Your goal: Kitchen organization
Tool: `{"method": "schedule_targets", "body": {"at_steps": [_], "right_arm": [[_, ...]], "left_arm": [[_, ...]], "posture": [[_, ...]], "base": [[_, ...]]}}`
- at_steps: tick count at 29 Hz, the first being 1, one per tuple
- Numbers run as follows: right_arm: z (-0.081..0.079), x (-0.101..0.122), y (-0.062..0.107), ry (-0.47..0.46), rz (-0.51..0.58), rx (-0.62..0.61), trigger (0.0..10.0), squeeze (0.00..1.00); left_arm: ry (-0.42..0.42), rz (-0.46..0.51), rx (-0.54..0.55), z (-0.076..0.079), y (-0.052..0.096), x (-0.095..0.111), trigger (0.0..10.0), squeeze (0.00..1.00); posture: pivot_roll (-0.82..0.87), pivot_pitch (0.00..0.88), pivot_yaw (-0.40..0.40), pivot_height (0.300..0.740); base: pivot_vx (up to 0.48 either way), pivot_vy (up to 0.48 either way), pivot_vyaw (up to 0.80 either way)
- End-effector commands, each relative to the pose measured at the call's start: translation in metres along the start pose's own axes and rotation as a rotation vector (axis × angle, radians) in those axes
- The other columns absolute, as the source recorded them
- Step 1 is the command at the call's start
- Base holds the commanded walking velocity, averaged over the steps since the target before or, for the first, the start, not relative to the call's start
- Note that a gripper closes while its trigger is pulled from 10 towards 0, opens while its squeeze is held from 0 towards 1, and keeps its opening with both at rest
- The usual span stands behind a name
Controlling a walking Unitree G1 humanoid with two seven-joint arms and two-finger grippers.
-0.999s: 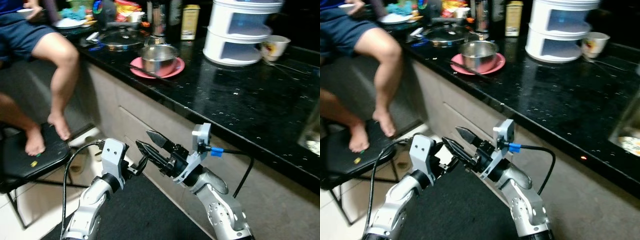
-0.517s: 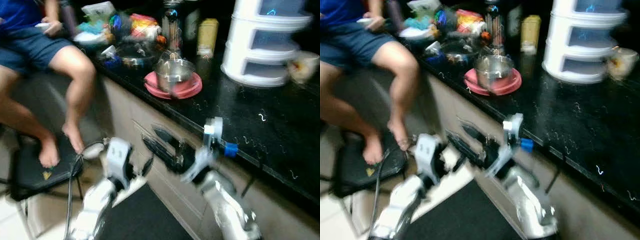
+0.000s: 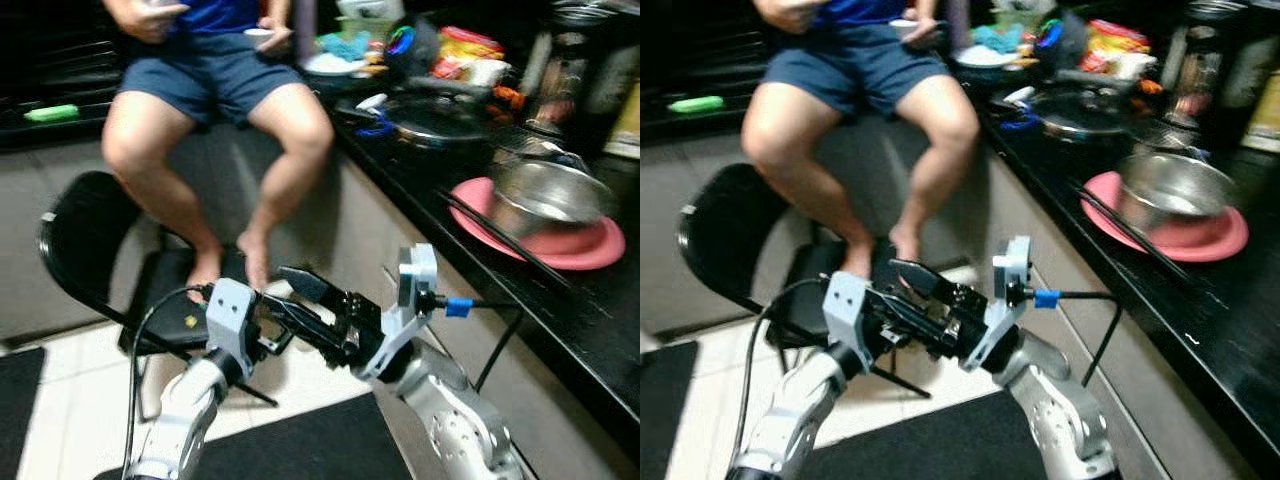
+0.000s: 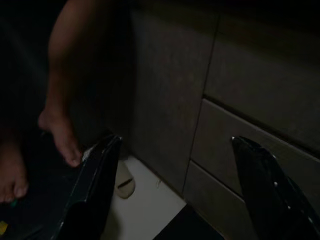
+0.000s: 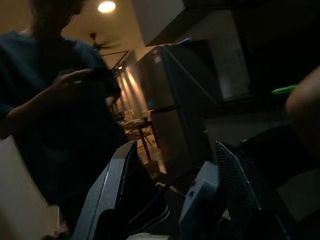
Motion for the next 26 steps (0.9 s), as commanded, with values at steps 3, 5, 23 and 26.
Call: {"method": "schedule_targets", "body": {"at_steps": [3,5,23,26], "right_arm": [[0.008,0.003,-0.003,0.021,-0.009,-0.047,10.0,0.00],[0.010,0.004,-0.003,0.023,-0.006,-0.055,10.0,0.00],[0.025,0.028,-0.012,0.042,0.059,-0.131,10.0,0.00],[0.025,0.032,-0.013,0.054,0.064,-0.131,10.0,0.00]], "left_arm": [[-0.010,0.006,-0.008,0.002,-0.002,0.002,10.0,0.00],[-0.010,0.007,-0.009,0.002,-0.002,0.002,10.0,0.00],[0.018,0.024,-0.002,0.001,-0.002,0.005,10.0,0.00],[0.017,0.022,-0.003,0.001,-0.002,0.005,10.0,0.00]], "posture": [[0.02,0.000,0.007,0.740],[0.02,0.000,0.006,0.740],[0.02,0.000,0.002,0.740],[0.02,0.000,0.001,0.740]], "base": [[0.394,0.000,0.00],[0.390,0.000,0.00],[0.241,0.000,-0.31],[0.000,0.000,-0.80]]}}
Point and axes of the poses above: a point about 5 cm out from each wrist's last joint towards the gripper, its own y axis pointing back from the gripper into the wrist, its own x axis along the axis of the wrist's last joint, z = x × y, the point moved 6 cm from there along -y, pointing out of the wrist towards the gripper
